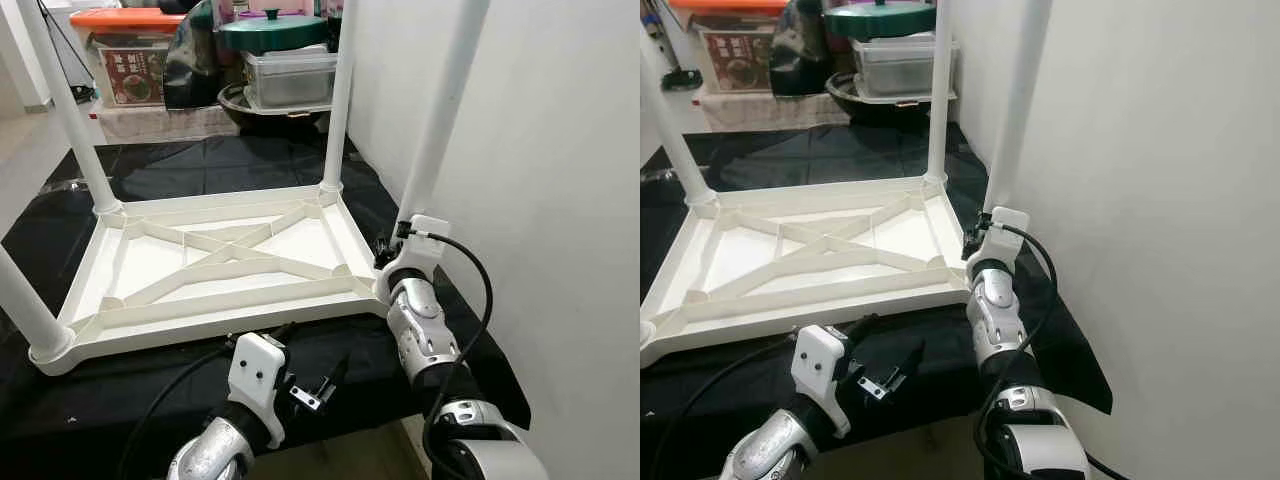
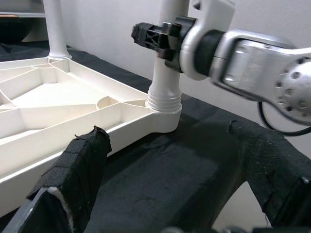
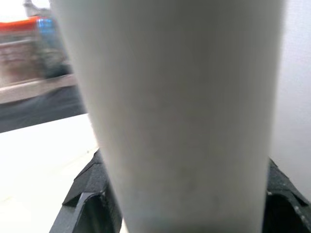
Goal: Building children table
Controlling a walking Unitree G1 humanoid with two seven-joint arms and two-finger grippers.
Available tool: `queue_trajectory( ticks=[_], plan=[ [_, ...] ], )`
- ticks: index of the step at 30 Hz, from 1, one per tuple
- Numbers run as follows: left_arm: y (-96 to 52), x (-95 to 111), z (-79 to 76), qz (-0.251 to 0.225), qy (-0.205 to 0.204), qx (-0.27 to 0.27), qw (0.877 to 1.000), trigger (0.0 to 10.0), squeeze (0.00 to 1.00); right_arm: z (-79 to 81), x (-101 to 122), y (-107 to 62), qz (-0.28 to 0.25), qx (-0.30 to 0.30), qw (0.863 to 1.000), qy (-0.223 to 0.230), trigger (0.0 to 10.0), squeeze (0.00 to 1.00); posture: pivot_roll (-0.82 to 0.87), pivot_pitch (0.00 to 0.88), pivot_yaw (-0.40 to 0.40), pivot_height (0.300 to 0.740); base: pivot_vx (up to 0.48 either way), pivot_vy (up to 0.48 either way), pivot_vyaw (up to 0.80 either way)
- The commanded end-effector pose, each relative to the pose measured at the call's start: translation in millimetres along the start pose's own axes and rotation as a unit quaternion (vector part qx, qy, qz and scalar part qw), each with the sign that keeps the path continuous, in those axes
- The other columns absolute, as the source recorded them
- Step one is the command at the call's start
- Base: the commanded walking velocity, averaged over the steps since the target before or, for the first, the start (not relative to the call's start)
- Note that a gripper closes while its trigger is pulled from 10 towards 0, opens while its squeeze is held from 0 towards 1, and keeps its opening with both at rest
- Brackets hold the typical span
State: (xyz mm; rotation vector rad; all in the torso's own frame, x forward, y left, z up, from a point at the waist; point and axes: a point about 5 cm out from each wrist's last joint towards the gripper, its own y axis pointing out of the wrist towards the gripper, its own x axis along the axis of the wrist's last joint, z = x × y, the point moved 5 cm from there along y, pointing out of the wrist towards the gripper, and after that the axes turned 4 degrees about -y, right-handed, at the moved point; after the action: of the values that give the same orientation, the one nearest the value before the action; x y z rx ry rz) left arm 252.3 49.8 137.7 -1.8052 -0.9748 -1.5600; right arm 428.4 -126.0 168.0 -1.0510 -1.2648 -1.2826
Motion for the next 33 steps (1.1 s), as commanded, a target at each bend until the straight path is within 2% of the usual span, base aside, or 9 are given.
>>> queue_trajectory(
  ticks=[1, 6, 7, 13, 16, 23, 24, 26, 33],
  plan=[
    [0.6, -5.3, 1.7, 0.007, 0.0, 0.002, 1.0, 10.0, 0.0, 16.6, -2.7, -2.4, 0.001, 0.068, 0.998, -0.005, 10.0, 0.0, 0.05, 0.021, -0.041, 0.74, 0.0, 0.0, 0.0],
    [1.8, -5.4, 2.1, 0.007, 0.001, 0.001, 1.0, 10.0, 0.0, 22.2, -8.0, -11.6, 0.04, 0.219, 0.975, 0.02, 10.0, 0.0, 0.05, 0.018, -0.04, 0.74, 0.0, 0.0, 0.0],
    [2.7, -5.5, 2.6, 0.007, 0.001, 0.0, 1.0, 10.0, 0.0, 31.2, -1.9, -23.2, 0.061, 0.342, 0.936, 0.051, 10.0, 0.0, 0.05, 0.019, -0.038, 0.74, 0.0, 0.0, 0.0],
    [3.3, -5.6, 2.7, 0.007, 0.001, 0.0, 1.0, 10.0, 0.0, 42.9, 2.7, -37.0, 0.083, 0.444, 0.89, 0.062, 10.0, 0.0, 0.06, 0.02, -0.047, 0.74, 0.0, 0.0, 0.0],
    [3.6, -5.3, 2.7, 0.006, 0.0, 0.001, 1.0, 10.0, 0.0, 59.9, 0.2, -60.2, 0.114, 0.564, 0.817, 0.048, 10.0, 0.0, 0.06, 0.021, -0.049, 0.74, 0.0, 0.0, 0.0],
    [3.7, -5.0, 2.0, 0.005, -0.002, -0.001, 1.0, 10.0, 0.0, 80.5, -3.7, -73.3, 0.121, 0.635, 0.763, 0.022, 10.0, 0.0, 0.07, 0.023, -0.053, 0.74, 0.0, 0.0, 0.0],
    [3.8, -5.0, 1.7, 0.005, -0.002, -0.002, 1.0, 10.0, 0.0, 85.7, -10.7, -75.9, 0.131, 0.644, 0.754, 0.0, 2.2, 0.0, 0.07, 0.024, -0.054, 0.74, 0.0, 0.0, 0.0],
    [3.8, -5.1, 1.5, 0.004, -0.002, -0.002, 1.0, 10.0, 0.0, 89.3, -19.4, -78.0, 0.144, 0.647, 0.748, -0.027, 0.0, 0.0, 0.08, 0.026, -0.054, 0.74, 0.0, 0.0, 0.0],
    [3.3, -5.3, 1.7, 0.005, -0.003, -0.002, 1.0, 10.0, 0.0, 92.3, -21.5, -70.9, 0.132, 0.619, 0.773, -0.04, 0.0, 0.0, 0.07, 0.027, -0.05, 0.74, 0.0, 0.0, 0.0]
  ],
)
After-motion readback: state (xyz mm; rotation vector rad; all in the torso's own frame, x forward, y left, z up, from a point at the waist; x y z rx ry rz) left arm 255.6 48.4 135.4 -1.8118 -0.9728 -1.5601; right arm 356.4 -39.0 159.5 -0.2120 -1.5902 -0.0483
